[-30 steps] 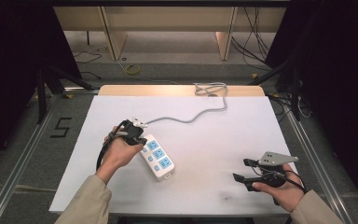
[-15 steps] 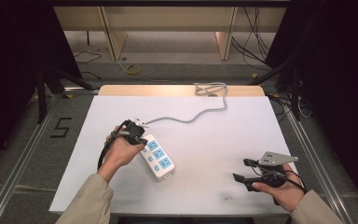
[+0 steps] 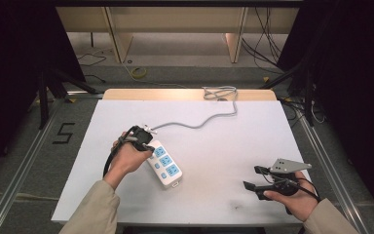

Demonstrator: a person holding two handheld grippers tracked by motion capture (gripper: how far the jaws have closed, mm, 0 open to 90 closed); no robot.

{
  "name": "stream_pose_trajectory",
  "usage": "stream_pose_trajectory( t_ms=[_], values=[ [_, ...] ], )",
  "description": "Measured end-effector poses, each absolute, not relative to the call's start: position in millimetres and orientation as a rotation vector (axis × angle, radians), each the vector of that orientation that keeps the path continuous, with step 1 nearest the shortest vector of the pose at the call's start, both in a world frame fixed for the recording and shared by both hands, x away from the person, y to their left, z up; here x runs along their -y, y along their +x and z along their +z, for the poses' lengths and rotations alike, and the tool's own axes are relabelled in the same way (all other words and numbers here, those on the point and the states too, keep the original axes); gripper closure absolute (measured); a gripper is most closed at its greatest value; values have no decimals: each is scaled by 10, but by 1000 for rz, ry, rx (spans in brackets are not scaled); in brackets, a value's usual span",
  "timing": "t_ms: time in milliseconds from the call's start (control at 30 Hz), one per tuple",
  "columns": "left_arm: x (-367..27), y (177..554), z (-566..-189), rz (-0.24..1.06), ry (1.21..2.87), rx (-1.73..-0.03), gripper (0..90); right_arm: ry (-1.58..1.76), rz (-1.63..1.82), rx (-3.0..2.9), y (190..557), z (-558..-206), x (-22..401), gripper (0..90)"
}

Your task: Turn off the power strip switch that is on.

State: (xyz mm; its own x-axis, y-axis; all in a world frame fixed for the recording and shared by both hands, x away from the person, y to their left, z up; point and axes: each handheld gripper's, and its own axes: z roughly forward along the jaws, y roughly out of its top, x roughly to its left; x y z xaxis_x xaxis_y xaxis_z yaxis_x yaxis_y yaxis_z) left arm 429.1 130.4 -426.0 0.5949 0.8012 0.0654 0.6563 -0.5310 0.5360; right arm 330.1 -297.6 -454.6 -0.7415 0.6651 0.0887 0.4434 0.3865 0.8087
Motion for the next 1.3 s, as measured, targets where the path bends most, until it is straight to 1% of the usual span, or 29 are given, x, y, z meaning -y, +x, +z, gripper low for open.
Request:
stream_pose_trajectory(
  t_ms=[200,1300],
  values=[
    [-1284,4312,-4296,416,2395,-1165,898,981,1282,-2397,3299,-4545,2976,270],
    [-1252,4365,-4377,392,2445,-1180,898,981,1283,-2398,3299,-4546,2976,269]
  ],
)
